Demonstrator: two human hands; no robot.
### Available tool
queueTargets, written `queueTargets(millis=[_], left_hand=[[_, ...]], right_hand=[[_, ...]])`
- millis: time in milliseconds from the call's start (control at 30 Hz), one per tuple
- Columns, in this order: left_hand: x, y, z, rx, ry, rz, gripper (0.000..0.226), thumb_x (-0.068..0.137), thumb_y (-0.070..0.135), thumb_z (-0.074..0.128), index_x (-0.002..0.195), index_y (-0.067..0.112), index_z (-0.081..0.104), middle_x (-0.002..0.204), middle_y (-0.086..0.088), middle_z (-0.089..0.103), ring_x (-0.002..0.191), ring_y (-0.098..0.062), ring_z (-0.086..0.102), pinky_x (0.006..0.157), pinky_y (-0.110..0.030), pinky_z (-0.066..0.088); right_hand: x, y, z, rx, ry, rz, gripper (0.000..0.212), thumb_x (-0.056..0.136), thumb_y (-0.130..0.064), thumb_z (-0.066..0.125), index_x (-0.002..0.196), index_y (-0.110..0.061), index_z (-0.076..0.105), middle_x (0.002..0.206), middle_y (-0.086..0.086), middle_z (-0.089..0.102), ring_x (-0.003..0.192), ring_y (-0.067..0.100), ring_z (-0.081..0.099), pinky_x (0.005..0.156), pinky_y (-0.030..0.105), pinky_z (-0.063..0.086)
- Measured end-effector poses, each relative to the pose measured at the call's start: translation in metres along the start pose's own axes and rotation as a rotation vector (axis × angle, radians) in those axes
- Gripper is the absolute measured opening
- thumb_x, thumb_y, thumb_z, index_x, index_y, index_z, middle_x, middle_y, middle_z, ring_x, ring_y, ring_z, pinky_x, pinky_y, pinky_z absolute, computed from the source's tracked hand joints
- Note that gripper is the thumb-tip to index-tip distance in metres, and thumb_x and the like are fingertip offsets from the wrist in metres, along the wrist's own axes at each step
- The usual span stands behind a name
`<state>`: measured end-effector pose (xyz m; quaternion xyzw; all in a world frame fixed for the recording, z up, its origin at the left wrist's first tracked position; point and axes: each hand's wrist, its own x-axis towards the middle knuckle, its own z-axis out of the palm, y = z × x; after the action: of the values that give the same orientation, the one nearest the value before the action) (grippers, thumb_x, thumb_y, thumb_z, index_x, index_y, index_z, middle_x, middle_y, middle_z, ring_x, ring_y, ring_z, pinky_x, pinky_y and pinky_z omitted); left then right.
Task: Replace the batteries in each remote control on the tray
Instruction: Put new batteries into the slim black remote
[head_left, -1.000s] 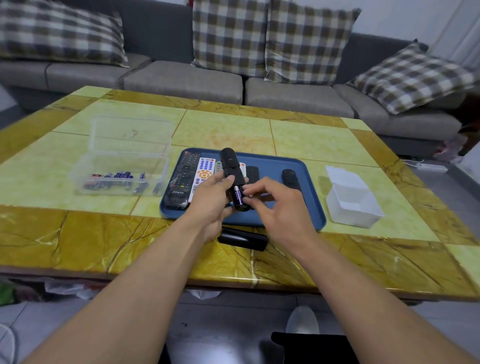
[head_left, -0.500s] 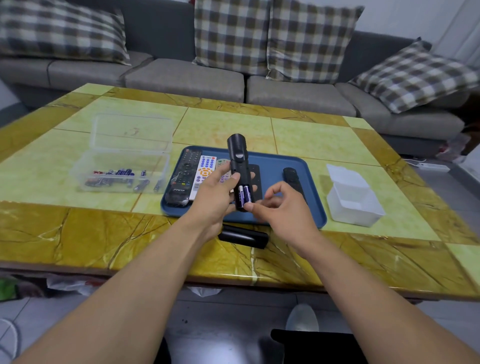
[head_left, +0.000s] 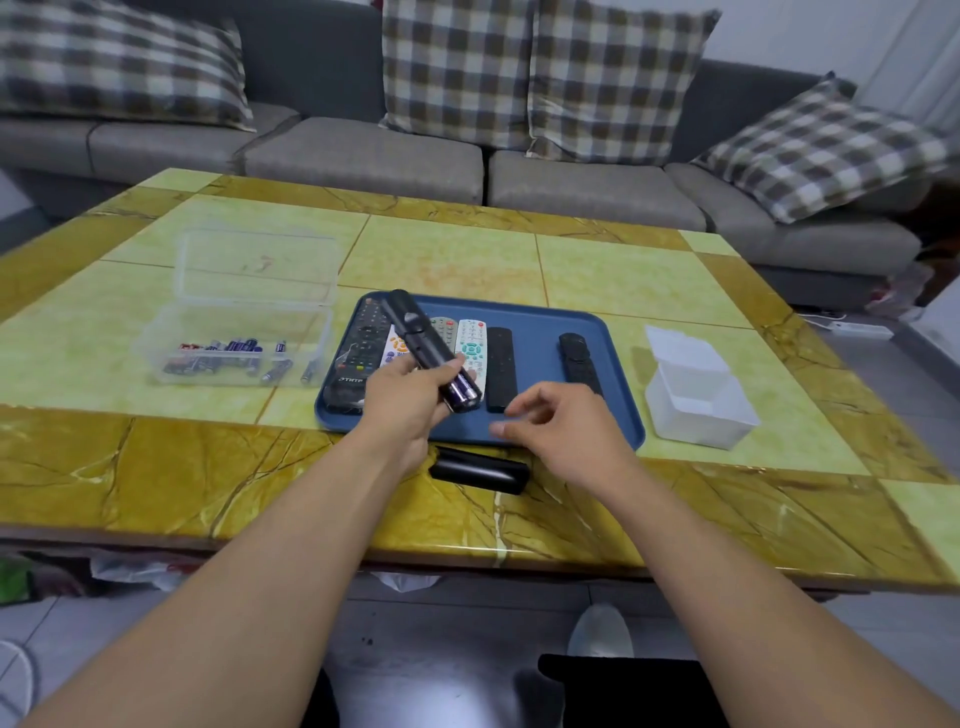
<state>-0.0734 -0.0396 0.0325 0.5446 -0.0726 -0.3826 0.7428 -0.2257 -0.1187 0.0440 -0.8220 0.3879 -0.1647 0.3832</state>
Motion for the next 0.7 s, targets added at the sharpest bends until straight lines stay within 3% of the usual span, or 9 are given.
queueTargets(millis=[100, 167, 300, 467, 567, 700], left_hand=[[0.008, 0.0, -0.007, -0.016, 0.063, 0.023, 0.017, 0.089, 0.0, 0.07, 0.106, 0.002, 0.066, 0.11, -0.018, 0.073, 0.091, -0.025, 0.075, 0.071, -0.035, 0.061], [0.009, 0.0, -0.008, -0.039, 0.078, 0.022, 0.015, 0.088, -0.001, 0.071, 0.101, 0.003, 0.065, 0.109, -0.018, 0.074, 0.09, -0.025, 0.075, 0.07, -0.035, 0.061], [0.009, 0.001, -0.01, -0.069, 0.072, 0.043, 0.021, 0.086, -0.003, 0.073, 0.103, 0.004, 0.062, 0.106, -0.016, 0.074, 0.092, -0.026, 0.075, 0.073, -0.039, 0.062], [0.006, 0.007, -0.011, -0.067, 0.086, 0.082, 0.035, 0.086, -0.004, 0.072, 0.115, 0.007, 0.058, 0.105, -0.013, 0.074, 0.1, -0.026, 0.073, 0.085, -0.045, 0.061], [0.009, 0.011, -0.011, -0.125, 0.093, 0.057, 0.031, 0.095, 0.01, 0.066, 0.124, 0.009, 0.057, 0.111, -0.013, 0.073, 0.103, -0.03, 0.072, 0.086, -0.048, 0.06], [0.003, 0.012, -0.011, -0.232, 0.016, -0.05, 0.048, 0.097, 0.044, 0.059, 0.128, 0.007, 0.058, 0.109, -0.017, 0.074, 0.1, -0.032, 0.073, 0.087, -0.048, 0.059]], right_hand=[[-0.004, 0.001, 0.001, -0.374, -0.193, -0.023, 0.044, 0.068, -0.055, 0.084, 0.105, -0.033, 0.075, 0.094, -0.015, 0.072, 0.089, 0.003, 0.064, 0.078, 0.028, 0.056], [-0.006, -0.002, 0.007, -0.545, -0.211, -0.043, 0.059, 0.067, -0.06, 0.082, 0.119, -0.034, 0.07, 0.11, -0.014, 0.071, 0.102, 0.009, 0.063, 0.084, 0.036, 0.056], [-0.008, -0.005, 0.014, -0.682, -0.194, -0.059, 0.056, 0.073, -0.057, 0.079, 0.123, -0.034, 0.068, 0.114, -0.005, 0.069, 0.102, 0.019, 0.063, 0.076, 0.031, 0.049], [-0.009, -0.005, 0.012, -0.654, -0.188, -0.068, 0.05, 0.075, -0.057, 0.077, 0.119, -0.034, 0.07, 0.11, -0.009, 0.069, 0.101, 0.016, 0.063, 0.08, 0.034, 0.053], [-0.012, 0.0, -0.004, -0.45, -0.185, -0.067, 0.041, 0.077, -0.056, 0.076, 0.113, -0.036, 0.071, 0.104, -0.018, 0.07, 0.099, 0.007, 0.064, 0.085, 0.036, 0.055], [-0.016, -0.001, -0.015, -0.195, 0.123, -0.067, 0.034, 0.076, -0.057, 0.075, 0.105, -0.041, 0.072, 0.092, -0.022, 0.07, 0.093, 0.0, 0.064, 0.083, 0.033, 0.055]])
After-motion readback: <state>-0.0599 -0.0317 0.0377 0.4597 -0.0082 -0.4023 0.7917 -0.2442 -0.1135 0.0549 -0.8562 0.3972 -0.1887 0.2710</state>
